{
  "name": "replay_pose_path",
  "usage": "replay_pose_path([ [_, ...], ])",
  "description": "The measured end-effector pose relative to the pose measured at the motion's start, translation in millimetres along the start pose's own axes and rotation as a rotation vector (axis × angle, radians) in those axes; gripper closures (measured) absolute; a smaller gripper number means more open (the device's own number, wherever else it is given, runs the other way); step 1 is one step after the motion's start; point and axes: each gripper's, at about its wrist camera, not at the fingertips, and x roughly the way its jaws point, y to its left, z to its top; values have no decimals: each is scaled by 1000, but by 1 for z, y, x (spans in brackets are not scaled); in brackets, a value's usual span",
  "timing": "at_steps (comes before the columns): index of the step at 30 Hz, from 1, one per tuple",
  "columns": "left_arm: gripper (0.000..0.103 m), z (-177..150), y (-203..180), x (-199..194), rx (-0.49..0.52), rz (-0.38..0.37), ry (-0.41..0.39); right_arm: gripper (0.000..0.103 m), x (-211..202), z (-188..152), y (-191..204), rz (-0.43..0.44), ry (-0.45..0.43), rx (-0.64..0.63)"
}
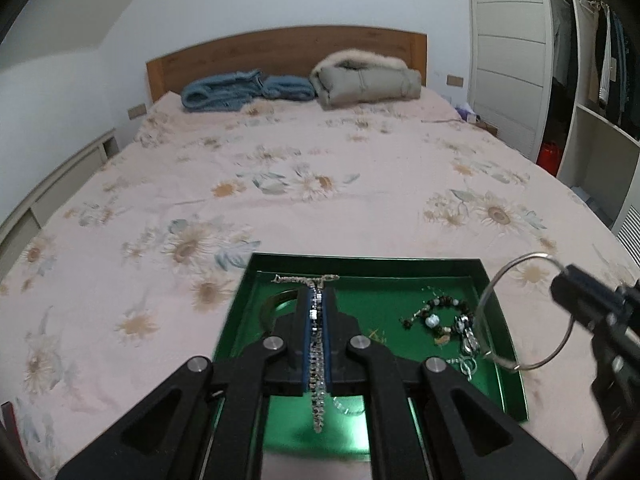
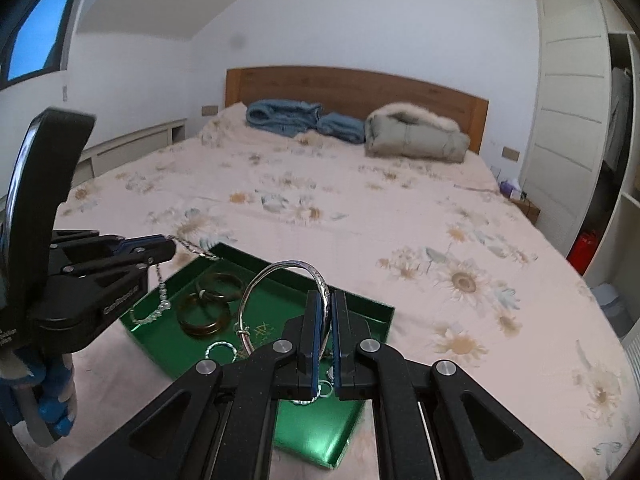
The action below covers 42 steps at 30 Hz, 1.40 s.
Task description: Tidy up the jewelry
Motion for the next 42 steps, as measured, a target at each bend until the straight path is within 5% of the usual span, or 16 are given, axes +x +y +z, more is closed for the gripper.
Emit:
replay_pose_path([
  [10, 99, -8, -21, 74, 3, -70, 125, 98, 86, -15, -15, -20, 134, 44],
  [24, 98, -45, -23, 102, 5, -87, 237, 99, 131, -53, -31, 1, 276, 96],
  [31, 94, -48, -11, 87, 0, -80, 207, 92, 126, -56, -40, -2, 281, 124],
  [35, 74, -47, 3, 59, -25, -70, 161, 83, 108, -54, -44, -3, 258, 139],
  [42, 57, -52, 24, -25, -26, -1, 48, 65, 38, -44, -41, -18, 166, 125],
])
